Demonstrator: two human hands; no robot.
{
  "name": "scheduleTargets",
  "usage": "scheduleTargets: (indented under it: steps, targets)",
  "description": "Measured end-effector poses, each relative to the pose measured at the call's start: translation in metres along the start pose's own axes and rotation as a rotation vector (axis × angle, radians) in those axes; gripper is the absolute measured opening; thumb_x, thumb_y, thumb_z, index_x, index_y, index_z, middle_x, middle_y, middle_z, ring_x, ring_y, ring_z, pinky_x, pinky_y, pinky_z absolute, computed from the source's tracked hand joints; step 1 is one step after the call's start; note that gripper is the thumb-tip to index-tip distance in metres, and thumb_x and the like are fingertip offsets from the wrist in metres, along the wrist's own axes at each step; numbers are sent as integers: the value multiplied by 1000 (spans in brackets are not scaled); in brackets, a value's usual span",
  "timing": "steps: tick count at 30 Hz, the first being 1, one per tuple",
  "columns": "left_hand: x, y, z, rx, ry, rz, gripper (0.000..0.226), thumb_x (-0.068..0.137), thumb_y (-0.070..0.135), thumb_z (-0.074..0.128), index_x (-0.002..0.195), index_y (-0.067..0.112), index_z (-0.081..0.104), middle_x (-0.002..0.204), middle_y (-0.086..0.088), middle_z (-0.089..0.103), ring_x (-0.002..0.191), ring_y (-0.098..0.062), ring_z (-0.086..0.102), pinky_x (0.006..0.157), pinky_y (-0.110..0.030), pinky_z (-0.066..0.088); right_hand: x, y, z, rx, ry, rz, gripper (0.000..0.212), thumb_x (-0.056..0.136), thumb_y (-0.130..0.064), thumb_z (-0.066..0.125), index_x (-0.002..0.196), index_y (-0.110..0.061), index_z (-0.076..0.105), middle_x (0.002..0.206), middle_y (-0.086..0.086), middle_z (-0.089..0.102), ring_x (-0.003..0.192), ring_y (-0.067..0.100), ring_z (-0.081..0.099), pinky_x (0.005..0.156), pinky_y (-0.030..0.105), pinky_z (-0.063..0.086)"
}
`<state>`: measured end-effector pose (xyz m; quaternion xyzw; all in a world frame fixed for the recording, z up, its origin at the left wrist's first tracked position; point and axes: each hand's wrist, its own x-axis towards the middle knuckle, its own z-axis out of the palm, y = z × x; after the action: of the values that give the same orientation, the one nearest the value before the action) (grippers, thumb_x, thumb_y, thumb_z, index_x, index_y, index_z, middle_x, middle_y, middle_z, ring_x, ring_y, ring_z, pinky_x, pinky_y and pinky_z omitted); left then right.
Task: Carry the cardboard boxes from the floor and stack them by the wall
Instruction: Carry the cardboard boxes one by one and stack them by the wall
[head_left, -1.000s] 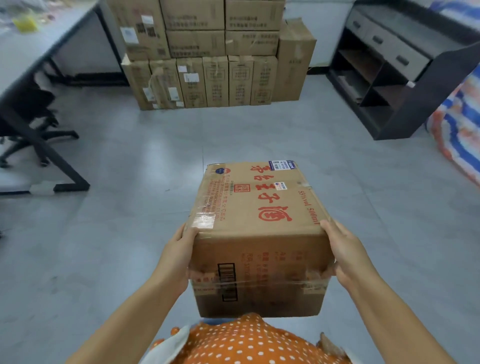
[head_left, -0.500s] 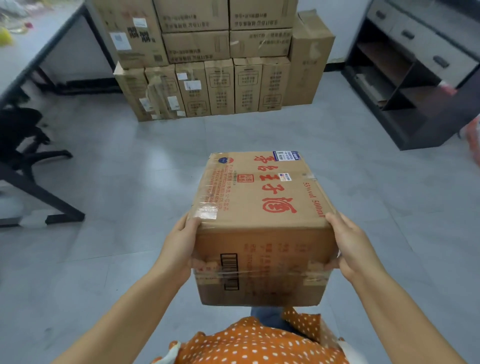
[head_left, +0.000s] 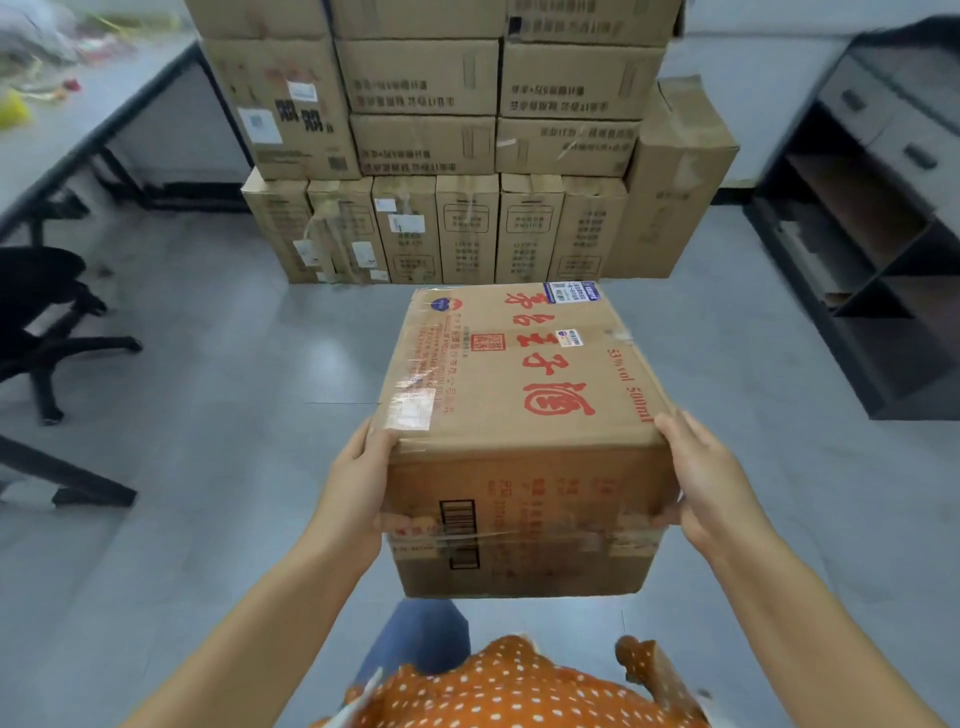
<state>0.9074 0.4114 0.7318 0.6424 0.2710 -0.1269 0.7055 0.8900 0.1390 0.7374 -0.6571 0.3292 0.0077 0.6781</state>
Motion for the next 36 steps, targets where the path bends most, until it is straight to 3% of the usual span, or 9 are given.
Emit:
scheduleTargets:
  steps: [3, 10, 12, 14, 18, 23, 27, 32, 36]
  targets:
    - [39, 29, 26, -19, 0, 18, 27, 95, 27, 46, 106, 35, 69, 75, 21, 68, 86, -7, 58, 57, -47, 58, 50, -34, 9, -5, -19, -28, 25, 97, -29, 46, 94, -34, 70, 69, -24, 68, 57, -6, 63, 50, 38, 54]
    - [165, 114, 83, -13, -49, 79, 26, 96, 28, 47, 108, 36, 68, 84, 14, 67, 87, -11, 58, 54, -42, 57, 175, -109, 55, 16, -10, -114, 28, 98, -25, 44, 93, -32, 71, 70, -23, 70, 55, -7, 62, 50, 34, 51]
    - [207, 148, 99, -11, -90, 123, 27, 96, 27, 47, 102, 42, 69, 77, 21, 68, 79, -6, 64, 54, -42, 57, 212, -136, 73, 45, 16, -139, 28, 98, -26, 44, 93, -33, 71, 73, -21, 71, 57, -4, 64, 46, 32, 50]
    - [244, 188, 114, 0, -126, 161, 29, 96, 27, 46, 98, 45, 69, 76, 23, 68, 66, 2, 65, 55, -43, 57, 247, -168, 91, 58, 31, -167, 28, 98, -28, 44, 94, -37, 70, 79, -20, 72, 66, -1, 66, 56, 34, 51]
    - [309, 276, 142, -15, -162, 265, 24, 95, 30, 48, 101, 42, 69, 83, 18, 68, 83, -9, 63, 66, -54, 58, 305, -247, 125, 97, 33, -268, 29, 98, -28, 44, 98, -41, 70, 81, -20, 72, 70, 1, 68, 62, 34, 50]
    - [373, 372, 186, -61, -242, 394, 29, 98, 29, 45, 101, 43, 69, 91, 12, 72, 78, -13, 70, 58, -47, 58, 376, -344, 150, 130, 58, -394, 29, 97, -29, 47, 90, -43, 72, 86, -19, 73, 77, 4, 68, 71, 42, 54]
    - [422, 438, 235, -137, -249, 482, 30, 98, 28, 45, 105, 46, 68, 106, 7, 70, 95, -22, 65, 55, -43, 55, 440, -416, 157, 176, 64, -487, 25, 96, -30, 47, 100, -36, 71, 90, -15, 73, 81, 8, 68, 65, 36, 51]
    - [480, 521, 302, -199, -265, 618, 29, 98, 30, 46, 116, 47, 62, 98, 16, 71, 99, -17, 63, 62, -44, 57, 532, -505, 159, 193, 9, -609, 23, 98, -34, 46, 97, -38, 68, 82, -20, 71, 77, 4, 67, 62, 33, 53]
    - [521, 590, 354, -234, -271, 712, 34, 98, 28, 45, 127, 41, 57, 119, 6, 67, 110, -22, 61, 67, -44, 57, 601, -586, 164, 199, -7, -695, 24, 96, -35, 48, 115, -33, 63, 93, -18, 67, 80, 0, 61, 59, 32, 54]
